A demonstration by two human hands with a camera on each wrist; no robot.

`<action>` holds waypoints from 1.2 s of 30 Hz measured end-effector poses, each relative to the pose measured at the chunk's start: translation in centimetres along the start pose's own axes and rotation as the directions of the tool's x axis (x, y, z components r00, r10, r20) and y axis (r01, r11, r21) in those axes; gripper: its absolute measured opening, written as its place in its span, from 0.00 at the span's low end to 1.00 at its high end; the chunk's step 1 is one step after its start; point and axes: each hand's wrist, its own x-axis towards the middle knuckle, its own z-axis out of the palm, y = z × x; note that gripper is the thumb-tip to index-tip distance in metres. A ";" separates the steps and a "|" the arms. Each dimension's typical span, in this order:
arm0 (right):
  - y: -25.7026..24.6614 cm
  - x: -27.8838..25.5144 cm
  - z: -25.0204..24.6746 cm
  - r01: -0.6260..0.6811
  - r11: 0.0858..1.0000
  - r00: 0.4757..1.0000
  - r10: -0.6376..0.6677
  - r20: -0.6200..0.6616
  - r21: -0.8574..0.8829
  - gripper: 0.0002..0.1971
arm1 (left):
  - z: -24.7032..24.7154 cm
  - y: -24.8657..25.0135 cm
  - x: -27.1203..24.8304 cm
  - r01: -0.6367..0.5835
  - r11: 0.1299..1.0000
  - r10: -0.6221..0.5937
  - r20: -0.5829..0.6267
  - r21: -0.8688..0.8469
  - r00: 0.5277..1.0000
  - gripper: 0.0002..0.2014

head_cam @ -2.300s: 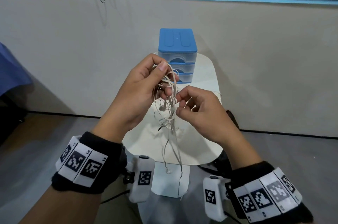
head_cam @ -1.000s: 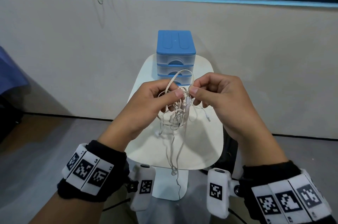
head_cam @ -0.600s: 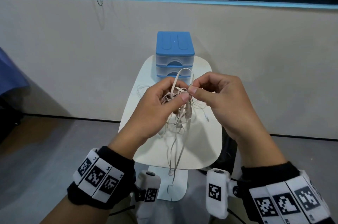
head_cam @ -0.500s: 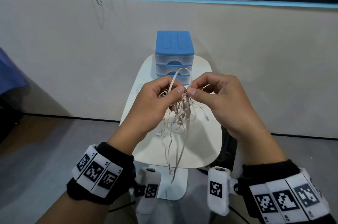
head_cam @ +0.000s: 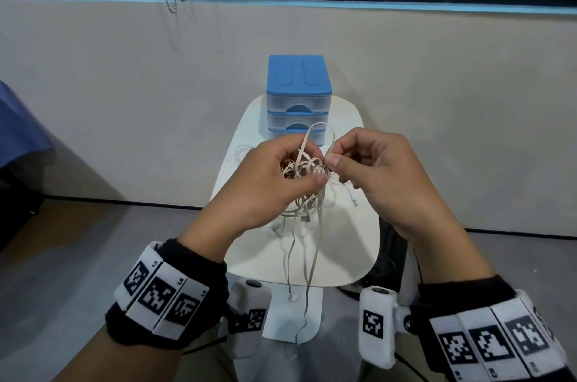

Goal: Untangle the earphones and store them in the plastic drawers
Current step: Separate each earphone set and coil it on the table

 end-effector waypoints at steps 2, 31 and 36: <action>0.0 -0.1 -0.1 -0.008 1.000 1.000 0.009 0.012 -0.027 0.04 | 0.0 -0.2 0.1 -0.020 0.998 0.024 -0.048 0.064 0.999 0.04; -0.1 -0.6 0.7 0.088 0.939 0.987 -0.037 0.157 -0.331 0.08 | 0.2 -1.1 1.8 0.080 0.995 -0.073 -0.100 0.065 0.992 0.05; -0.4 -0.6 0.2 0.177 0.948 0.979 -0.141 0.148 -0.266 0.05 | 0.2 -1.7 2.4 0.301 0.954 -0.300 -0.111 -0.011 0.948 0.08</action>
